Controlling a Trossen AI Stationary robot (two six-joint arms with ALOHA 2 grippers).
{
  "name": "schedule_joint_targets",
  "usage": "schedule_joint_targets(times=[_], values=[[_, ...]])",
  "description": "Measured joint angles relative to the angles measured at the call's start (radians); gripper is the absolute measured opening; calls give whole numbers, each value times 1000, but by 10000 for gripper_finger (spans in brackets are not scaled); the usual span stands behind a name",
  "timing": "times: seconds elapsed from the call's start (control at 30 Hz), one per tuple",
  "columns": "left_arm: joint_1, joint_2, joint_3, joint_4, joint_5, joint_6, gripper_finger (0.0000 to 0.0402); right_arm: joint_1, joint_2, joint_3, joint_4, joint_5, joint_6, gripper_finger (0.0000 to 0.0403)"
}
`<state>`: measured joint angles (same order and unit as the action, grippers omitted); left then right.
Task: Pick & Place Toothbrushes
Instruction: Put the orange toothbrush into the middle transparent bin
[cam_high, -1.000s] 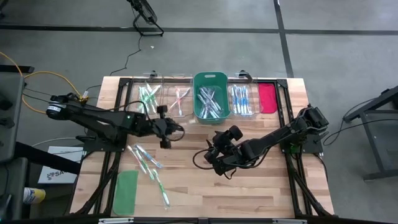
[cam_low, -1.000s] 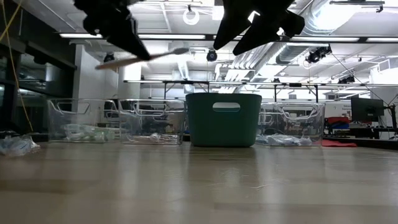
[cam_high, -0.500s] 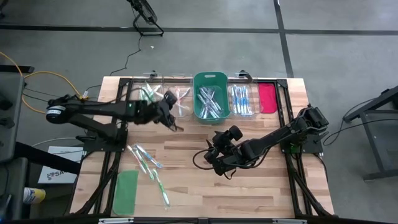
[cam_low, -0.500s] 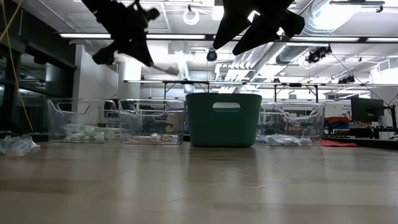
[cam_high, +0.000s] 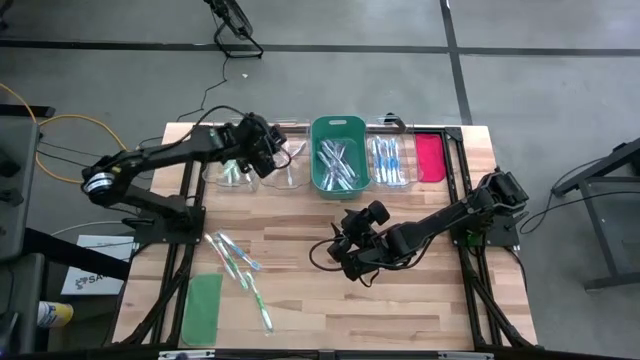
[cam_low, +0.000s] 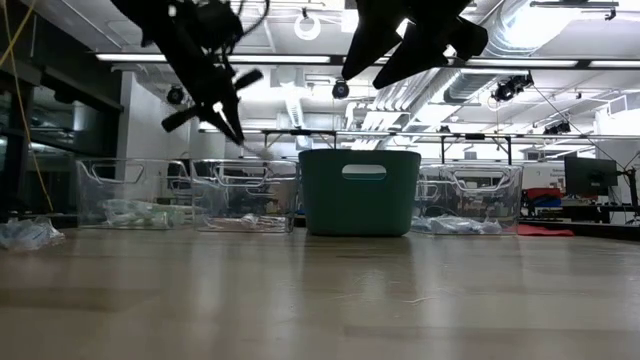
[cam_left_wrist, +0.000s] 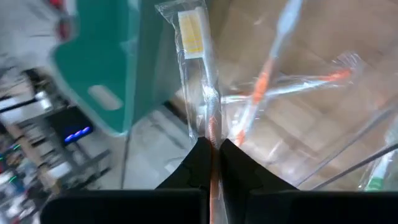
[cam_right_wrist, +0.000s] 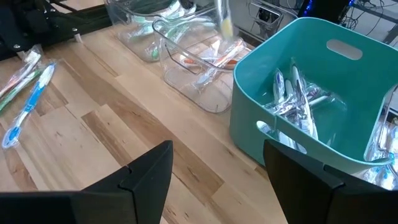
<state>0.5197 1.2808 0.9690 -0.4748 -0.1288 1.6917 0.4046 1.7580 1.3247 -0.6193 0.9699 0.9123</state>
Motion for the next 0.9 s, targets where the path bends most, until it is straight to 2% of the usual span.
schedule_joint_targets(times=[0.17,0.27,0.4,0.7,0.9], values=[[71,93,22,-5,58,64,7,-7,0,0,-2,0,0,244],[87,141,34,-8,95,66,7,-7,0,0,-4,0,-1,244],[89,183,46,6,96,59,11,-8,0,0,-5,0,-21,244],[74,224,47,15,84,58,79,-8,0,0,-5,-4,-23,244],[34,215,47,21,-7,55,129,-8,0,0,-6,-5,-23,244]])
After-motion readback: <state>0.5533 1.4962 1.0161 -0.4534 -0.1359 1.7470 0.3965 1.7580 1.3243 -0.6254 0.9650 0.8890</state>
